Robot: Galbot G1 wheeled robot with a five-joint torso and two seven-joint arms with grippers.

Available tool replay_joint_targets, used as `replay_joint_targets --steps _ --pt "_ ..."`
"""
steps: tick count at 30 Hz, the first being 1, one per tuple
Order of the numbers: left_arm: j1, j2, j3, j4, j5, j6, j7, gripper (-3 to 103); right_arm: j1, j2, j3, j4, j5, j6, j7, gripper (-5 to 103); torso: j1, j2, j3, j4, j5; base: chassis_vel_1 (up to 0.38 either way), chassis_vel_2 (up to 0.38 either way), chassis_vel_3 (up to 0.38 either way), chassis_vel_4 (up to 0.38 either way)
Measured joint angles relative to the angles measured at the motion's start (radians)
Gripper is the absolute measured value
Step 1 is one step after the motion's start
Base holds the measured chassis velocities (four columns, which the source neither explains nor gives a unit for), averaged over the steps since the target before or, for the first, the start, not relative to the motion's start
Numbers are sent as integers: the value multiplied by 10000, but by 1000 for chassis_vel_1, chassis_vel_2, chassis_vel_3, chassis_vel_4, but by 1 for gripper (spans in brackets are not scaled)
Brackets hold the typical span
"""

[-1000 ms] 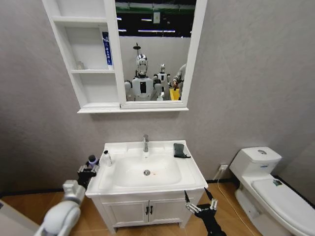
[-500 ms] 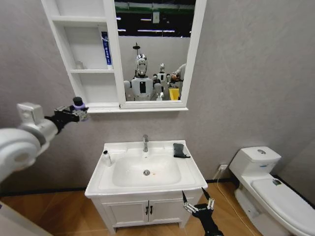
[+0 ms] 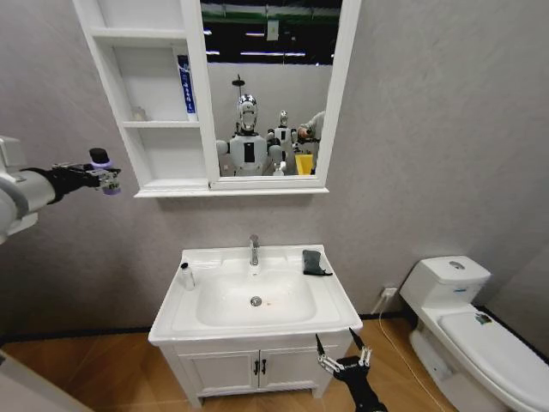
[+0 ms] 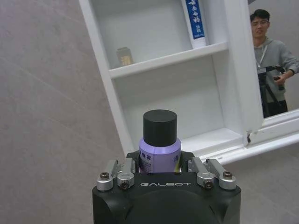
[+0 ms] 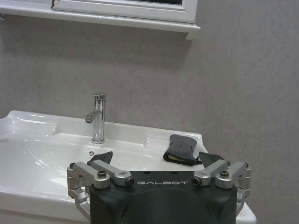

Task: Move facial cleanser and shampoo from washbasin to cabinet, then wipe washbasin with towel.

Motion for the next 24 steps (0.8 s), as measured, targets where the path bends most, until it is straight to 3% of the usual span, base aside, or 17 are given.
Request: replay_joint_targets --steps 9,14,23,24 --pt "502 885 -215 471 97 -348 550 43 -276 42 -109 -108 -279 273 -96 100 0 0 0 5 1 0 0 0 0" --pt "679 921 -196 692 299 -462 684 43 -556 193 -397 10 -660 472 -170 100 -1 -1 -1 0 0 0 0 0 0" --pt "866 -563 1222 551 1235 -527 755 43 -576 93 -246 208 -718 637 -268 100 -1 -1 -1 1 -3 0 0 0 0" --pt "636 -1138 1810 657 1636 -732 695 43 -550 13 -201 205 -717 637 -285 100 -1 -2 -1 3 -1 0 0 0 0"
